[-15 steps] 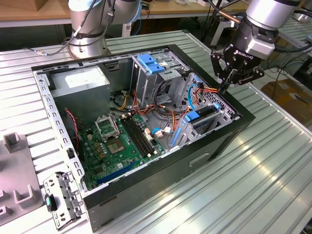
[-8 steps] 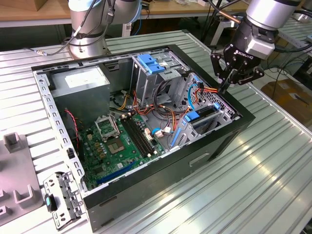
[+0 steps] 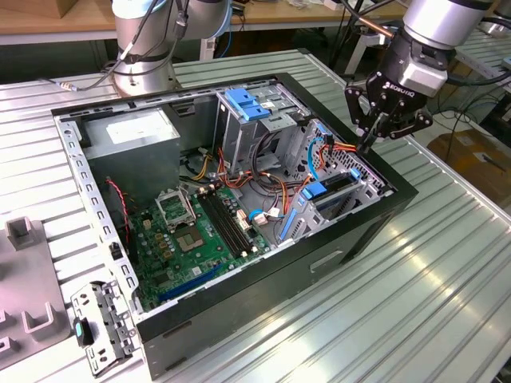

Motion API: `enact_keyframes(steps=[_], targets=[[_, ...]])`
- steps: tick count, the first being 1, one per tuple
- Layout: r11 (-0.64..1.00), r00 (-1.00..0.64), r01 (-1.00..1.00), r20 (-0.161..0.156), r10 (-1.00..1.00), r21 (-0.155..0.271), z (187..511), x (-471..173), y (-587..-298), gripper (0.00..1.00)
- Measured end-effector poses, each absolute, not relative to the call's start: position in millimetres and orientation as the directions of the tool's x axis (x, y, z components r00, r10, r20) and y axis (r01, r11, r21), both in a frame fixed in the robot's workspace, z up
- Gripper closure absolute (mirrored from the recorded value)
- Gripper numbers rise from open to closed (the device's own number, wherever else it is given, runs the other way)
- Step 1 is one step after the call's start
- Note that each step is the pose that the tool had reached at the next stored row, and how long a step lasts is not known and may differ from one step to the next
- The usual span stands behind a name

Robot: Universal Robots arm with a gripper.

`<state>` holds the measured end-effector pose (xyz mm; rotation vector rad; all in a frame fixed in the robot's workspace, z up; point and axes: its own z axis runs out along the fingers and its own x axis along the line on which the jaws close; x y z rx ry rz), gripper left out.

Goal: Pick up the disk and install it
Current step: 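Insert the first disk wire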

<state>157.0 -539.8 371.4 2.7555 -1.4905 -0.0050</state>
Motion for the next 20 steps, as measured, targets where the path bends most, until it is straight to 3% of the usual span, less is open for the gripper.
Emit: enact_keyframes(steps=[20], targets=[[-0.271,0.271,-0.963,0.001,-0.963,0.009,370.8,150.7,-539.8,0.83]])
